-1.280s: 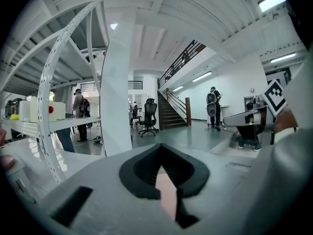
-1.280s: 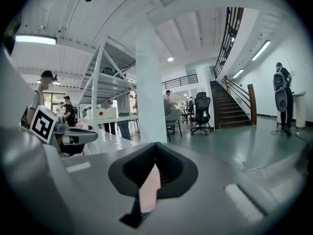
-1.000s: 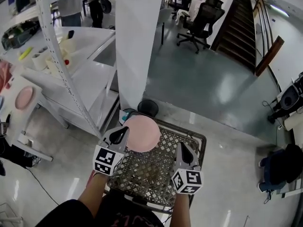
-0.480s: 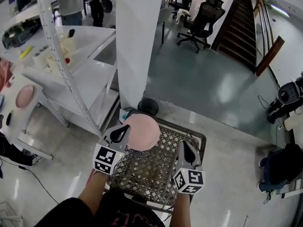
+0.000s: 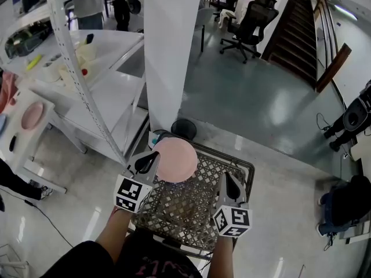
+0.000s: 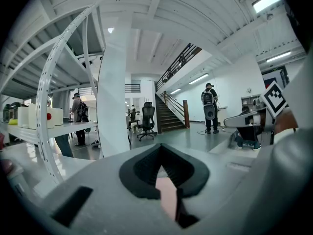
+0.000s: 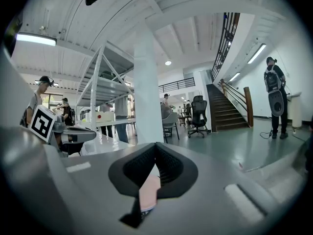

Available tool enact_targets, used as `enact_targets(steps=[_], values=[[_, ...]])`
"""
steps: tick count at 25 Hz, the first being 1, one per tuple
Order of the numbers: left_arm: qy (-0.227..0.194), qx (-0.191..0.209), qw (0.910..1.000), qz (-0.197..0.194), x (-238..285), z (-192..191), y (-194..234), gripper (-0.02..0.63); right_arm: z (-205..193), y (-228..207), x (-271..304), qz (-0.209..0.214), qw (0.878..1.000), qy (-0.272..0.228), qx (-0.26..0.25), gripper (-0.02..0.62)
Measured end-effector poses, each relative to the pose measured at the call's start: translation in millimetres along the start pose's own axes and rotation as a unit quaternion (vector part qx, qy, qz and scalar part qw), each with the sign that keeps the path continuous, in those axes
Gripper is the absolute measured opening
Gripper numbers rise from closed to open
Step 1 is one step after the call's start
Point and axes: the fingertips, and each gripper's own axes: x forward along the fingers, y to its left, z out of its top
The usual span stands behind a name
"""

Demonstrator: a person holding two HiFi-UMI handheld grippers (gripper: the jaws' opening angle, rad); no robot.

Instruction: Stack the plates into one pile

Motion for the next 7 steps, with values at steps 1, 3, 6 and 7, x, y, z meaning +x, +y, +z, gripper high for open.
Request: enact_targets(steps=[1, 3, 6, 7], values=[[0.0, -0.001, 1.0, 0.0, -0.2, -0.2, -0.4, 0.0, -0.1, -0.3, -0.1, 0.0, 1.0, 0.0, 0.001, 0.011], [0.0, -0.001, 1.0, 0.0, -0.2, 0.5, -1.0, 0.0, 0.5, -1.0, 0.0, 0.001, 1.0, 0.001, 0.001, 0.011], [0.0, 0.0, 1.0, 0.0, -0.8, 0.9, -1.6, 0.0, 0.5, -1.1, 0.4, 0.003, 1.0, 0.001, 0.001, 0.011], [0.0, 0.0, 1.0, 0.0, -1.1, 0.8, -1.8, 0.0, 0.4, -1.1, 0.5, 0.003, 1.0, 0.0, 0.001, 0.011]])
